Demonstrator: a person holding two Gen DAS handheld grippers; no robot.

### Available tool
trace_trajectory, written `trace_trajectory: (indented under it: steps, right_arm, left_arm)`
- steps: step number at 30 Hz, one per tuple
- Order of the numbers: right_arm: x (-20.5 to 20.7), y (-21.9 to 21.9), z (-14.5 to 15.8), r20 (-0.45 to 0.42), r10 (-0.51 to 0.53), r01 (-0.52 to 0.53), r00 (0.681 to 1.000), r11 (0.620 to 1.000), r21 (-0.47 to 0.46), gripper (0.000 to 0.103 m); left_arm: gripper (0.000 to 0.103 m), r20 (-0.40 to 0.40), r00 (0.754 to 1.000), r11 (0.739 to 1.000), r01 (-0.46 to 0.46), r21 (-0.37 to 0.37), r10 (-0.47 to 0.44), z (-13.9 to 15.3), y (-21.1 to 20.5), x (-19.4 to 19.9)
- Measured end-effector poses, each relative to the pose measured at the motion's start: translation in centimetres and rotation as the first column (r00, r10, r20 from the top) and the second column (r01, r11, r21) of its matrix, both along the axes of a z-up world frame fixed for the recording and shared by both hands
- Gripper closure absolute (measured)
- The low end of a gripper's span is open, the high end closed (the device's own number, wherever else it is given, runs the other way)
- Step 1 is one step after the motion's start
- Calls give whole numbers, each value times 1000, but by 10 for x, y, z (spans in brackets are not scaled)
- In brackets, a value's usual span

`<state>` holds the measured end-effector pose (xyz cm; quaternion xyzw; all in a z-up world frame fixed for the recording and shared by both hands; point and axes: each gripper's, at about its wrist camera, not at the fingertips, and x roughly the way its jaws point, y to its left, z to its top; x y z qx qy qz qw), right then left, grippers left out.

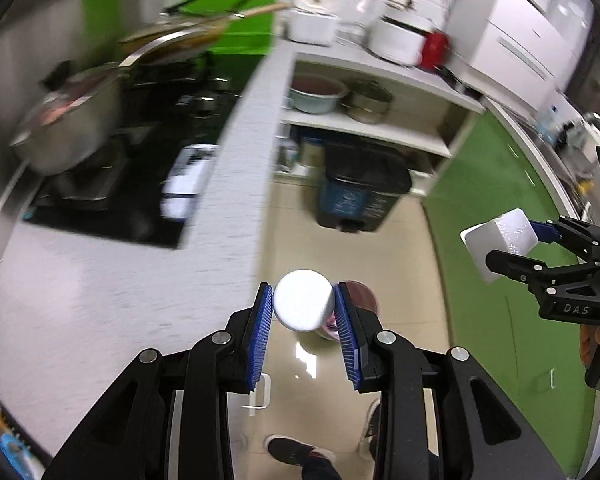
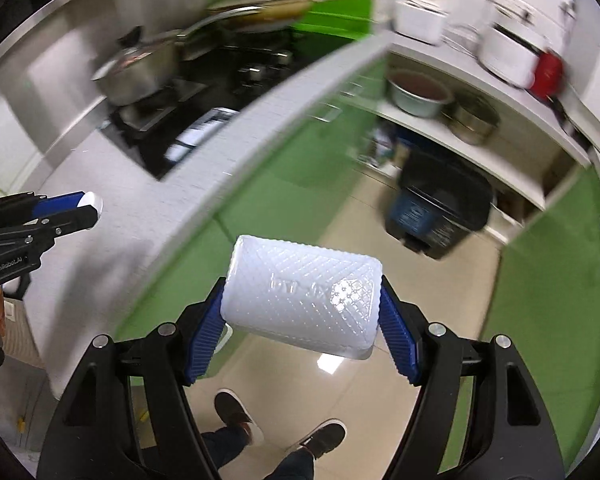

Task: Collect trash
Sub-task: 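Carry the white lid and white plastic box to the pink wastebasket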

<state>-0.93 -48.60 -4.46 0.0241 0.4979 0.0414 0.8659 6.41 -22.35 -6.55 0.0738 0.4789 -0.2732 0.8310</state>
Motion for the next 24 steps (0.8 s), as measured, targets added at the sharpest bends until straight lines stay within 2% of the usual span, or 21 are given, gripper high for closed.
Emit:
trace_trajectory:
  steps: [7,13,17,24]
  right_arm:
    - [-5,-75,-36,-31,-32,32,999,999,3,32]
    - [4,-124,-86,-67,-18,18,998,1000,8,32]
    - [11,-148,-127,-76,-40,41,996,999,7,32]
    - [17,-186,-235,-106,-107,110,989,994,23,32]
  left_arm:
    - [71,-30,998,999,50,0,-50,-35,-89,-6]
    - [71,-84,994,997,71,15,-70,-98,-154,-1]
    - [71,-125,986,992,118,33,-113,-158,-189,10]
    - [71,-198,962,977,205,65,-189,-291,-236,34]
